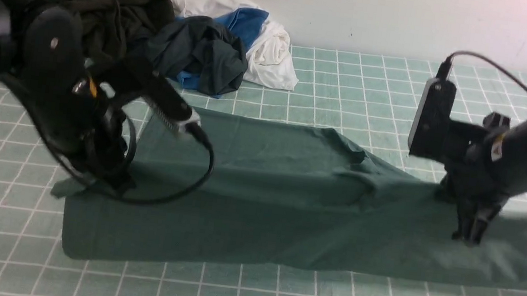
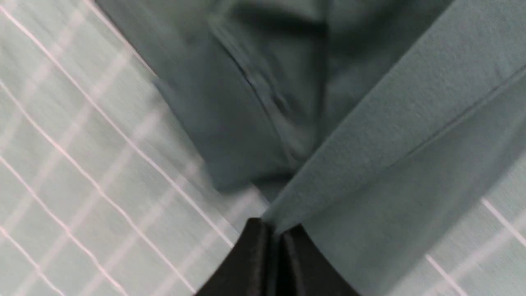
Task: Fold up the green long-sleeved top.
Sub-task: Use both arms to drag the lower edge of the fabric forward and fold it over the upper edge
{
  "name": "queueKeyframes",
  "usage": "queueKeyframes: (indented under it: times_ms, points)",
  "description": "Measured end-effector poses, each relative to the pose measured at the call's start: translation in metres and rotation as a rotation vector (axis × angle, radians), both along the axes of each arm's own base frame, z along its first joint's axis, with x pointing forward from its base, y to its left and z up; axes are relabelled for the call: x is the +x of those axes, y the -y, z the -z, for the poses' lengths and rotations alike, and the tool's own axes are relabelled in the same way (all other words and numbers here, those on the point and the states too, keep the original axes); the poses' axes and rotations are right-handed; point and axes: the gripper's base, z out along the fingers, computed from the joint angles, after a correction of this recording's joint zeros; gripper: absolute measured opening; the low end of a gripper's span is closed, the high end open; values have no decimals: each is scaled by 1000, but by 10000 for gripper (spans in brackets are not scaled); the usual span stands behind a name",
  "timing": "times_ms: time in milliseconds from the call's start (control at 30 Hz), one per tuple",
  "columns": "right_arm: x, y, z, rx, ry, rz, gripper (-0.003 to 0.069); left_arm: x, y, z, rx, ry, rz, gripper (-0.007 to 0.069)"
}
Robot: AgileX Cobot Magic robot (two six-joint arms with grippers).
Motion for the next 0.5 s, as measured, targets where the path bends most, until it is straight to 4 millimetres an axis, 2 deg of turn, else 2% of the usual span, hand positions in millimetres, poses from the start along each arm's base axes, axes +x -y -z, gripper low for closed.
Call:
queueKeyframes:
  times_ms: [33, 167, 200, 300, 333, 500]
  points:
    - [11, 1, -1, 5, 8, 6, 18, 15, 1, -6, -3, 30, 6, 11]
    - [69, 4, 7, 25, 31, 46, 18, 91, 5, -2, -1, 97, 4, 17]
    - [78, 4, 7, 29, 43, 52, 18, 103, 5, -4, -5, 121, -1, 17]
    - [110, 2, 23, 48, 50, 91, 18, 146, 4, 13, -10, 153, -22, 17]
    - [122, 1, 32, 62, 50, 114, 20, 161, 5, 28, -12, 147, -33, 18]
    - [146, 2, 55, 136, 39, 236, 64, 188, 1, 62, -36, 134, -71, 61]
